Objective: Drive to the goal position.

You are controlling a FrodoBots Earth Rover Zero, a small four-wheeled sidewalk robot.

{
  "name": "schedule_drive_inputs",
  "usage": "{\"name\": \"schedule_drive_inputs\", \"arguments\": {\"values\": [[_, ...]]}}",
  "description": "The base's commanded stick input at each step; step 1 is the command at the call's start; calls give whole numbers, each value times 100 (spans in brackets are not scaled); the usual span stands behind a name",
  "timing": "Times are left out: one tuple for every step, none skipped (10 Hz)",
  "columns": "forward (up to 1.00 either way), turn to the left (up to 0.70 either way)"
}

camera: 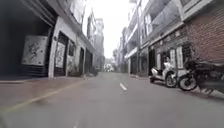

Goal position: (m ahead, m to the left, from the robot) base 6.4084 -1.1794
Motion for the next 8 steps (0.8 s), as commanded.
{"name": "schedule_drive_inputs", "arguments": {"values": [[100,3],[100,25],[100,35],[100,40],[100,0],[100,0],[100,0],[100,0]]}}
